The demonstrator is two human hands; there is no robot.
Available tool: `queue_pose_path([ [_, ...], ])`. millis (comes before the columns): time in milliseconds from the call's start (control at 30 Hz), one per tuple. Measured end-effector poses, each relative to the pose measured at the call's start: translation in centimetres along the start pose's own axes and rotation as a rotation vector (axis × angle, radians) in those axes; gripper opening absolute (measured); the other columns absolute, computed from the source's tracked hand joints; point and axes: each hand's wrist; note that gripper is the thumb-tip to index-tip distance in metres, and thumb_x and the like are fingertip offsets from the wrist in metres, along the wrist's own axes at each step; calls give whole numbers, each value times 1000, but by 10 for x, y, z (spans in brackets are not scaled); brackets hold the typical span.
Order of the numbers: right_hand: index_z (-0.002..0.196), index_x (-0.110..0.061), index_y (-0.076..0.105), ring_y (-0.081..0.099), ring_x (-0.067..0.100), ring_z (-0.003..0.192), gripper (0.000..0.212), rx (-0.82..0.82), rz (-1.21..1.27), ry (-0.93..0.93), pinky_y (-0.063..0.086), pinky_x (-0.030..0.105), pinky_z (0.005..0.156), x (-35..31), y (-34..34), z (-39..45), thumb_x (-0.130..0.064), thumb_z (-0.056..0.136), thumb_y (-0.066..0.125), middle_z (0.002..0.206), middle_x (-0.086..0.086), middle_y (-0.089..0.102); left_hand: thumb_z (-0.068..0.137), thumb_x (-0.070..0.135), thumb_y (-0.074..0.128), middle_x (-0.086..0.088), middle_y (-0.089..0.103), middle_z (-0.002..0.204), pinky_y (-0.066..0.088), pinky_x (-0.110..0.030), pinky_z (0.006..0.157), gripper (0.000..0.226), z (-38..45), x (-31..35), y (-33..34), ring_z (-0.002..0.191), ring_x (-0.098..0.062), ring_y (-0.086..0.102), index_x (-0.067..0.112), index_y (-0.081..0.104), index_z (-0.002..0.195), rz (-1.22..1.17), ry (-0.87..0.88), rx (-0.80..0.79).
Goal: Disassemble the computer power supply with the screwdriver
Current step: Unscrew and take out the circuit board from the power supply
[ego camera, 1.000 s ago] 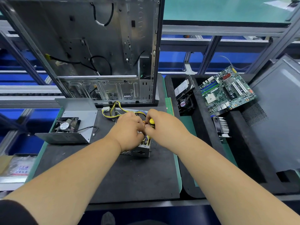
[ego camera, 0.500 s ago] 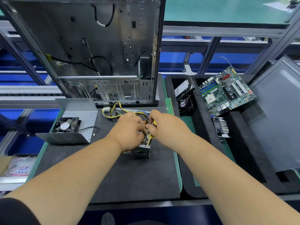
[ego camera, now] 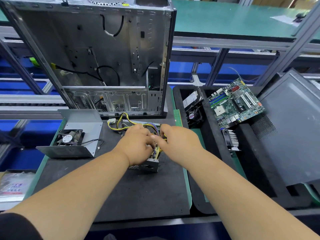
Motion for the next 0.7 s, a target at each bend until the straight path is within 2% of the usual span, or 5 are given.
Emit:
queue_pose_path([
  [200, 98, -19, 48, 52, 29, 77, 19, -36, 136, 41, 36, 34, 61, -4, 1, 1, -38, 97, 49, 85, 0, 57, 80, 30, 47, 15, 63, 105, 23, -30, 96, 35, 0, -2, 0, 108, -19, 39, 32, 78, 96, 26, -12, -68],
  [300, 100, -19, 45, 52, 27, 76, 17, -22, 214, 53, 43, 36, 62, -6, -2, -3, -31, 93, 55, 89, 2, 60, 77, 31, 42, 13, 63, 104, 24, -32, 98, 41, 0, 0, -2, 109, -21, 40, 30, 78, 96, 16, -16, -84],
  [467, 95, -19, 47, 52, 25, 84, 16, -62, 241, 54, 44, 37, 66, -10, -8, -6, -26, 86, 59, 94, 0, 55, 86, 22, 54, 14, 62, 107, 24, -31, 101, 28, -1, 1, -4, 109, -20, 39, 31, 77, 99, 37, -5, -97],
  [567, 99, -17, 47, 53, 27, 83, 21, -64, 138, 59, 45, 37, 67, -12, -6, -6, -37, 92, 52, 92, 1, 57, 87, 22, 53, 15, 60, 108, 24, -32, 102, 29, -1, 0, -4, 110, -20, 37, 32, 77, 100, 25, -5, -103],
  [700, 96, -21, 45, 50, 24, 77, 36, -69, 40, 96, 33, 34, 61, -13, -6, -4, -56, 100, 38, 81, -3, 55, 88, 25, 52, 17, 58, 110, 24, -33, 102, 30, -1, -3, -1, 112, -19, 36, 34, 76, 103, 28, -2, -109],
])
Point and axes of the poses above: each hand's wrist, its own z-axis towards the middle knuckle, its own y-axis out of the palm, x = y × z
